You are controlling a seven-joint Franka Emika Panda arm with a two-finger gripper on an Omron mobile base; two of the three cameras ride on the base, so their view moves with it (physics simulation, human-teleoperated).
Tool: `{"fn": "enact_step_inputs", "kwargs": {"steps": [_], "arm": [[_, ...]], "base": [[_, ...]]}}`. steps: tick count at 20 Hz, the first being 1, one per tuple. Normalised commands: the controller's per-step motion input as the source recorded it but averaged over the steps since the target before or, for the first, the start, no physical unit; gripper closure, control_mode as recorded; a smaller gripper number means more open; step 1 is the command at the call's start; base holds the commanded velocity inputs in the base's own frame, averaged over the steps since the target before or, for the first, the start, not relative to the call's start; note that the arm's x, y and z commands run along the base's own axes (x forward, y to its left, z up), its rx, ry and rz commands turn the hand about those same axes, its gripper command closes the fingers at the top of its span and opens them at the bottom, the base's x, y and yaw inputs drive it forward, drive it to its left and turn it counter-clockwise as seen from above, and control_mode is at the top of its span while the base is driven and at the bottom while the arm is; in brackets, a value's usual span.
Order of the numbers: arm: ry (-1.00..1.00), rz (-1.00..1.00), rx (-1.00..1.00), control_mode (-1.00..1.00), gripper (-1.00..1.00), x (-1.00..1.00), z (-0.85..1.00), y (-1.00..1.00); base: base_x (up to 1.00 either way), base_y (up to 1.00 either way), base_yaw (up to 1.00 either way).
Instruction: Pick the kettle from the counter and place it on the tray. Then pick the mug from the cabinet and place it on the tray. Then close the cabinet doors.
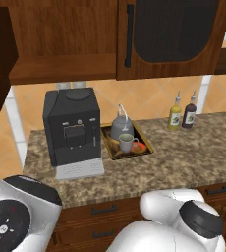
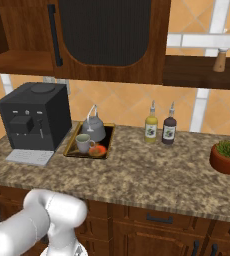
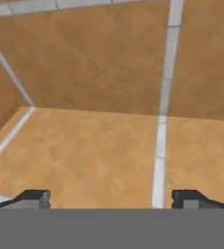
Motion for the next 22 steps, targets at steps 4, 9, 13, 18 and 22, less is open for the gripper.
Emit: {"fn": "enact_step_inputs", "kwargs": {"steps": [4, 9, 13, 18, 22], "arm": [[0.00, -0.20, 0.00, -1.00, -1.00, 0.24, 0.00, 0.50], [0.00, -0.19, 0.01, -1.00, -1.00, 0.22, 0.00, 0.26], [0.00, -0.18, 0.00, -1.00, -1.00, 0.22, 0.00, 0.03], [0.00, -0.14, 0.00, -1.00, -1.00, 0.30, 0.00, 0.00], [0.00, -0.12, 0.00, -1.00, -1.00, 0.28, 0.00, 0.00]], "base": [[0.00, 0.00, 0.00], [0.00, 0.00, 0.00], [0.00, 0.00, 0.00], [0.00, 0.00, 0.00], [0.00, 0.00, 0.00]]}}
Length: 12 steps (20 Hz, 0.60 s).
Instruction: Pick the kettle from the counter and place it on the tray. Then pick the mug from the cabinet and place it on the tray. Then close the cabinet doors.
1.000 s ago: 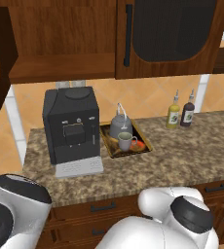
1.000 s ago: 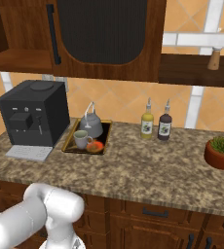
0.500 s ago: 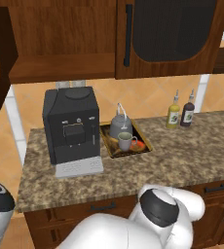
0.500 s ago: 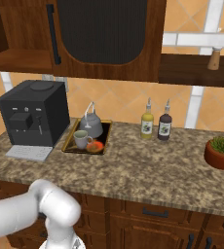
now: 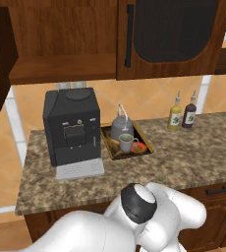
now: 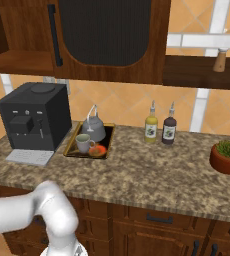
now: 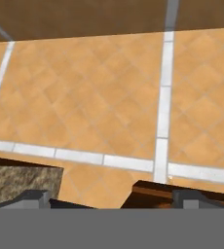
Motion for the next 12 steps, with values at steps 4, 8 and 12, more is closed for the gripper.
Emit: {"fn": "enact_step_inputs", "kwargs": {"steps": [4, 8, 12], "arm": [[0.00, -0.12, 0.00, -1.00, -1.00, 0.20, 0.00, -0.01], [-0.02, -0.10, 0.00, -1.00, -1.00, 0.12, 0.00, -0.06], [-0.06, -0.09, 0.00, -1.00, -1.00, 0.03, 0.00, -0.14]], "base": [[0.00, 0.00, 0.00], [0.00, 0.00, 0.00], [0.00, 0.00, 0.00]]}}
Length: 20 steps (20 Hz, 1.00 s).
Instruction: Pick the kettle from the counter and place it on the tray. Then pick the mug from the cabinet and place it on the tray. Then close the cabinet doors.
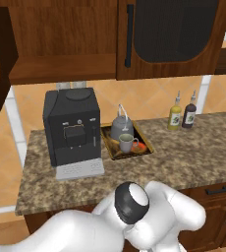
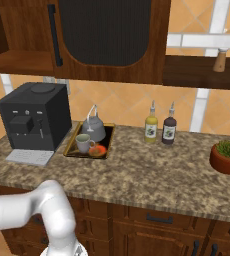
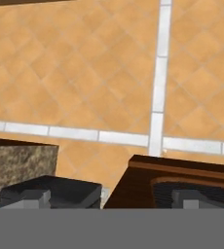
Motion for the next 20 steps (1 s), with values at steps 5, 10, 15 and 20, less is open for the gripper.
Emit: {"fn": "enact_step_inputs", "kwargs": {"steps": [5, 10, 15, 20], "arm": [[-0.06, -0.09, 0.00, -1.00, -1.00, 0.00, 0.00, -0.22], [-0.02, -0.09, 0.00, -1.00, -1.00, 0.00, 0.06, -0.12], [-0.09, -0.10, 0.00, -1.00, -1.00, 0.00, 0.22, -0.11], [-0.01, -0.16, 0.00, -1.00, -1.00, 0.00, 0.15, -0.31]], "base": [[0.00, 0.00, 0.00], [0.00, 0.00, 0.00], [0.00, 0.00, 0.00], [0.00, 0.00, 0.00]]}}
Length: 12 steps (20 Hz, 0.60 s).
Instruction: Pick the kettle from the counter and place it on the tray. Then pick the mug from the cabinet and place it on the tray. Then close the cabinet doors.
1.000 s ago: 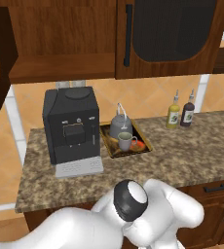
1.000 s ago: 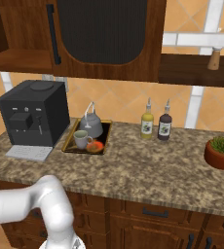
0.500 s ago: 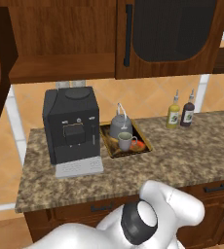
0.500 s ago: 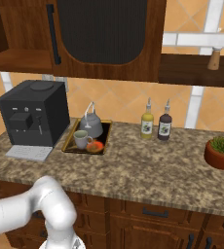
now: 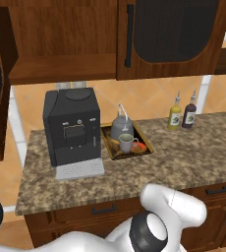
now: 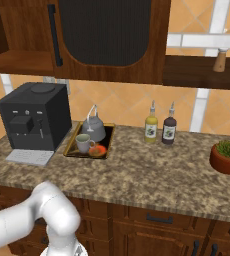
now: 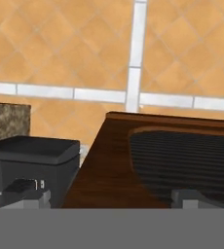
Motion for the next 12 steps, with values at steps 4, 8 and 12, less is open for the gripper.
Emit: {"fn": "enact_step_inputs", "kwargs": {"steps": [4, 8, 12], "arm": [[0.00, -0.20, 0.00, -1.00, -1.00, 0.02, 0.12, -0.38], [0.00, -0.23, 0.00, -1.00, -1.00, 0.08, 0.11, -0.41], [0.01, -0.26, 0.00, -1.00, -1.00, 0.19, 0.07, -0.44]], "base": [[0.00, 0.00, 0.00], [0.00, 0.00, 0.00], [0.00, 0.00, 0.00]]}}
